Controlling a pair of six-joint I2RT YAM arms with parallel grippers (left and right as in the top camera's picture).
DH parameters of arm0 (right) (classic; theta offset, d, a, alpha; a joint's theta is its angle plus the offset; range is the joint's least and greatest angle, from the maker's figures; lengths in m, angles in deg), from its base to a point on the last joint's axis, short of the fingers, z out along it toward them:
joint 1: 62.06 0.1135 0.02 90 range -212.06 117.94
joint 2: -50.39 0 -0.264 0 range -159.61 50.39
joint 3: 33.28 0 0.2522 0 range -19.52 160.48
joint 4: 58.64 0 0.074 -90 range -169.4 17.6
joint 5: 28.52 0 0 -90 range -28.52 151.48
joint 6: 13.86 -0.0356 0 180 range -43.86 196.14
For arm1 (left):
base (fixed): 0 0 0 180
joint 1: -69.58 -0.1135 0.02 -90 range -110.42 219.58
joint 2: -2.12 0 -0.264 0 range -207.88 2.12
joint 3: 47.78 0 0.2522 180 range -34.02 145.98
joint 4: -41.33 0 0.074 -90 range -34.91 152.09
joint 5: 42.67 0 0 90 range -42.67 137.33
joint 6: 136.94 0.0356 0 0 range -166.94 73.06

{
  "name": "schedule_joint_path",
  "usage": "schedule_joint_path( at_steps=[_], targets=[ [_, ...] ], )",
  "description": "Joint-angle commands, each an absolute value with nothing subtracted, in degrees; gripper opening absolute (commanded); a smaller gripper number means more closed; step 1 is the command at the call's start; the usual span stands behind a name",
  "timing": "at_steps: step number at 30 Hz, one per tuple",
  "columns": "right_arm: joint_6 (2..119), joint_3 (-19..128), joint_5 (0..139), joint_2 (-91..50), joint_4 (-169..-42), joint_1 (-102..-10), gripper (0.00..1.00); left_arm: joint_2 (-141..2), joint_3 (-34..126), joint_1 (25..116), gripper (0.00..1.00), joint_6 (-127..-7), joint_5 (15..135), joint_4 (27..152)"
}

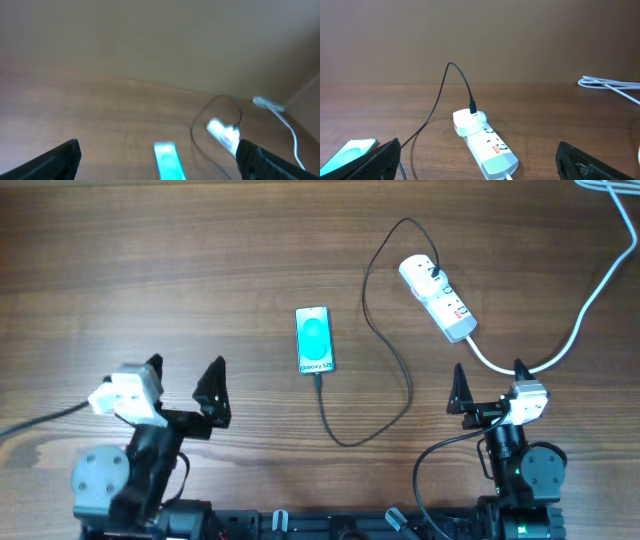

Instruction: Plug charger to phone and switch on socket

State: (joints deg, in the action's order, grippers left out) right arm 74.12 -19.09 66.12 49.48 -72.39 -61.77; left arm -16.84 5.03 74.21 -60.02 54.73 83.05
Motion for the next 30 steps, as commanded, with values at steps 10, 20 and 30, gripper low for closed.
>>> schedule_joint_path(
  at_steps=[10,20,30],
  targets=[
    [74.6,-19.2,65.4,49.8,-72.3,-62.0,1.0,1.5,-21.2,73.8,1.0,-57.6,55.3,61.7],
    [74.6,-19.2,65.4,49.8,-72.3,-62.0,1.0,2.0,-29.6,71.9,1.0,-57.9,54.9,49.7],
    [74.6,-19.2,65.4,49.8,-72.3,-62.0,1.0,2.0,-33.7,71.9,1.0,-62.0,50.2,45.5]
  ],
)
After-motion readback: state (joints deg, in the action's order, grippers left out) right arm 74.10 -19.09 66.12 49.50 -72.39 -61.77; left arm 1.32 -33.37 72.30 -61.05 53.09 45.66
